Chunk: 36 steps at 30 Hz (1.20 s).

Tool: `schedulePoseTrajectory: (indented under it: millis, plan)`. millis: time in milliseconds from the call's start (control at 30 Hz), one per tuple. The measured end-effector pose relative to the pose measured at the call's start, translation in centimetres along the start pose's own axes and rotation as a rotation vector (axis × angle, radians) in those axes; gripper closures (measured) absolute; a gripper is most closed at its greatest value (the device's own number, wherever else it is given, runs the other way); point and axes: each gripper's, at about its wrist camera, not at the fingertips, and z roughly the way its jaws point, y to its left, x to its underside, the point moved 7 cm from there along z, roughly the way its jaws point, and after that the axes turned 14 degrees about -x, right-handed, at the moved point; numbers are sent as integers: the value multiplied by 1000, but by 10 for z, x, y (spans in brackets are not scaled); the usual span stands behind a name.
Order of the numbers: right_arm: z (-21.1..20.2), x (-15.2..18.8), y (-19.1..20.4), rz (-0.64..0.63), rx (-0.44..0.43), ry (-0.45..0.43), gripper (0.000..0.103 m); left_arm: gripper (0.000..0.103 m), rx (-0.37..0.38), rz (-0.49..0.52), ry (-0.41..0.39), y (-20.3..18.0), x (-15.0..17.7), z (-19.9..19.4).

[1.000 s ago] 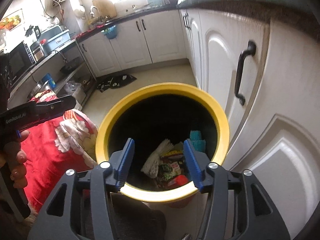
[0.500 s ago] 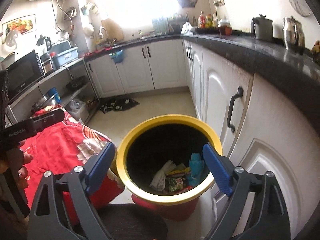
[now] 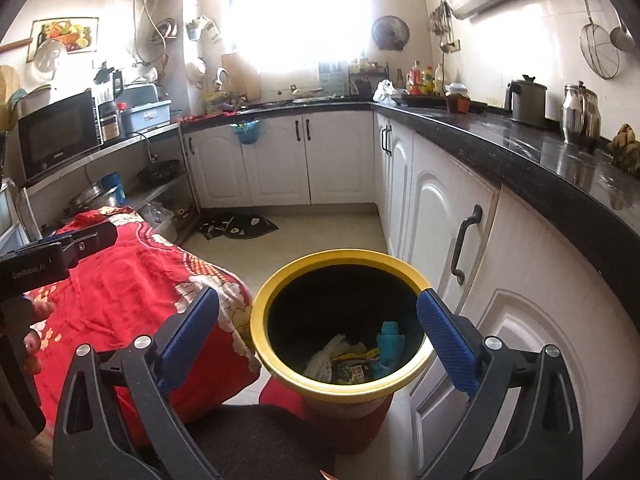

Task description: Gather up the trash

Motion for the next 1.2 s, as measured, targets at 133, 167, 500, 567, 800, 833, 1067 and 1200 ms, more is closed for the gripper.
schedulePoseTrajectory:
  millis: [133, 167, 500, 567, 800, 833, 1067, 1200]
  plan:
    - [-10, 6, 11, -21, -1, -47, 7, 11, -15, -16, -20, 7, 11, -9]
    - [-12, 7, 13, -31, 2, -57, 7, 11, -19, -18, -24, 8, 14, -11]
    - [-31, 25, 38, -112, 48, -181, 6, 11, -30, -17, -127, 14, 31, -35]
    - [-36, 24, 42, -118, 52, -205, 6, 11, -34, -14, -138, 14, 35, -38]
    - [-46, 19, 40, -107, 75, -265, 6, 11, -37, -44, -175, 21, 33, -48]
    - [-48, 18, 39, -103, 78, -272, 6, 11, -37, -49, -176, 21, 33, -48]
    - [-50, 18, 40, -100, 82, -278, 6, 11, -34, -49, -177, 20, 33, -51]
    - [-50, 17, 40, -101, 84, -278, 6, 11, -34, -54, -175, 21, 33, -51]
